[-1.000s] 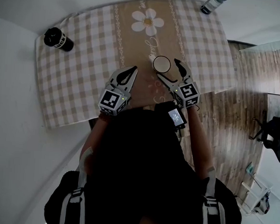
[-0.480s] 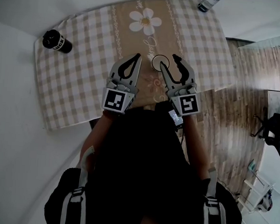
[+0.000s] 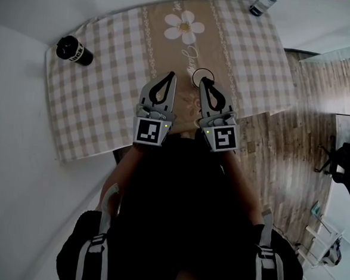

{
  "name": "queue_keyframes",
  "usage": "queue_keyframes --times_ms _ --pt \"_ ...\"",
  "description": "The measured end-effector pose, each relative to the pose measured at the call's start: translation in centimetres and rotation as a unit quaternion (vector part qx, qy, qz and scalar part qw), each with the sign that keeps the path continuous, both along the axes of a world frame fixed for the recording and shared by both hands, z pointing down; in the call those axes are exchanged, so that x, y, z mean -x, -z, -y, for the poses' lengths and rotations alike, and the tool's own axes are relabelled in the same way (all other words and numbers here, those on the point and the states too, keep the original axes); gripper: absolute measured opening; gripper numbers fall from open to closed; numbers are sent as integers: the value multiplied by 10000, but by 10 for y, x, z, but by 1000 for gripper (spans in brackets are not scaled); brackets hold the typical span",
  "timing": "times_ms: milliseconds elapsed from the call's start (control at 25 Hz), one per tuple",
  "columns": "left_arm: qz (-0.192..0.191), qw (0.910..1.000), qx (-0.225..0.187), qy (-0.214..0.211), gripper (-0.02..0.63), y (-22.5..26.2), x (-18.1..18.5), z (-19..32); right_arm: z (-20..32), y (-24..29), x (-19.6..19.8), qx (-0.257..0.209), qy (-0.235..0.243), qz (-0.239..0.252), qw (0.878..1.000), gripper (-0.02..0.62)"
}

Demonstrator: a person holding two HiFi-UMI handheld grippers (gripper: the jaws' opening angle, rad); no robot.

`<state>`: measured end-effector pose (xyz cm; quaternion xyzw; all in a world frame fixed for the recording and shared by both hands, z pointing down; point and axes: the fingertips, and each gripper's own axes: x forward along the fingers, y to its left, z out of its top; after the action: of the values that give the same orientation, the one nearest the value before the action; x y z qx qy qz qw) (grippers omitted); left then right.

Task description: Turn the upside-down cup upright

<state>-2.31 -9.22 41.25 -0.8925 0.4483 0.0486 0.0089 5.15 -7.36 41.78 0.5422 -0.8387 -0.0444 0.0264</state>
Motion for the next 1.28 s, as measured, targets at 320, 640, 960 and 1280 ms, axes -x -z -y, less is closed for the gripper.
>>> queue_keyframes --times_ms 320,640,960,1280 --pt "189 9996 42 -210 8 -10 -10 -9 -4 -16 3 294 -150 66 9994 2" --pt "248 9992 161 -271 8 -21 -10 -8 -6 -24 3 411 -221 97 9989 2" --pt "326 9985 203 -396 8 -27 -14 -10 -6 -26 5 361 -225 -14 9991 2" --pt "346 9982 274 -399 8 -31 -14 -7 -4 -28 5 434 -236 -26 9988 1"
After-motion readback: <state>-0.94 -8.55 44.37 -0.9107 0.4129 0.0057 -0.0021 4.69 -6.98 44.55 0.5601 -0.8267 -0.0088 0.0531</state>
